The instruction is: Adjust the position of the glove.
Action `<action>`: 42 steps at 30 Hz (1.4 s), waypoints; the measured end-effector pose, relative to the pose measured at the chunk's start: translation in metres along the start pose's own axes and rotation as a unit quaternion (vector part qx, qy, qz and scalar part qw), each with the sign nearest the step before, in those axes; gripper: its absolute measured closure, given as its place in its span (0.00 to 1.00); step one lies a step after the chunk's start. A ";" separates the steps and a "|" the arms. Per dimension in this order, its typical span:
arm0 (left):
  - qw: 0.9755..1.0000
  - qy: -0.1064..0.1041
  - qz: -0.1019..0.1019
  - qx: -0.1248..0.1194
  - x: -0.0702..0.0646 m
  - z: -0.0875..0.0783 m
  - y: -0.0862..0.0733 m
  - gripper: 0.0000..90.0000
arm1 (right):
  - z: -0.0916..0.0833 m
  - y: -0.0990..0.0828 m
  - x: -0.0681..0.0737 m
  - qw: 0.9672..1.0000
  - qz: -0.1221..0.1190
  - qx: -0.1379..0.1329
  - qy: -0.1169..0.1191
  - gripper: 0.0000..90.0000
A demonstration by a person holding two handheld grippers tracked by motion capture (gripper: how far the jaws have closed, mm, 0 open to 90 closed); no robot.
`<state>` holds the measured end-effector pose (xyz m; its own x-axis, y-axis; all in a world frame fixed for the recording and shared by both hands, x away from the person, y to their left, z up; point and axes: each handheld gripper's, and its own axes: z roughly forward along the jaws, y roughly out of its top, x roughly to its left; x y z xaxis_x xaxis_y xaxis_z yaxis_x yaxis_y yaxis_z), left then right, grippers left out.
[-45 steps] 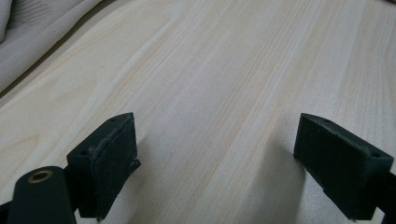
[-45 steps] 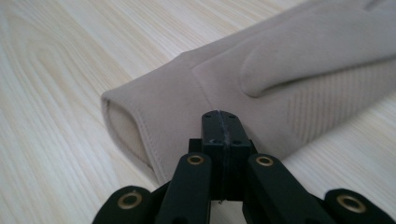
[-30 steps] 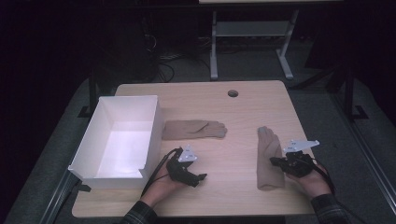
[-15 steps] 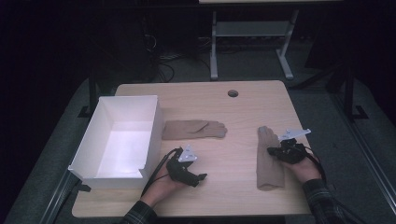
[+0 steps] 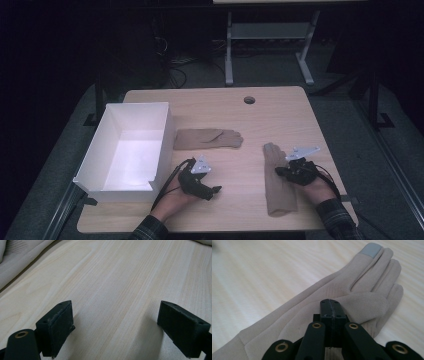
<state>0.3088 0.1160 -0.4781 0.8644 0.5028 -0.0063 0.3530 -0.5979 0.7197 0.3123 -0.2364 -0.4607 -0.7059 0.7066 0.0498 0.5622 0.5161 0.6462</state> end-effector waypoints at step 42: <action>1.000 0.007 -0.009 0.020 0.006 0.001 0.018 0.74 | -0.006 -0.037 -0.067 0.984 0.118 -0.056 -0.124 0.15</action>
<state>0.3209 0.1072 -0.4661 0.8529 0.5220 -0.0096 0.3827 -0.6126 0.6915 0.3361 -0.3058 -0.4830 -0.4264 0.9040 0.0310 0.6374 0.2759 0.7195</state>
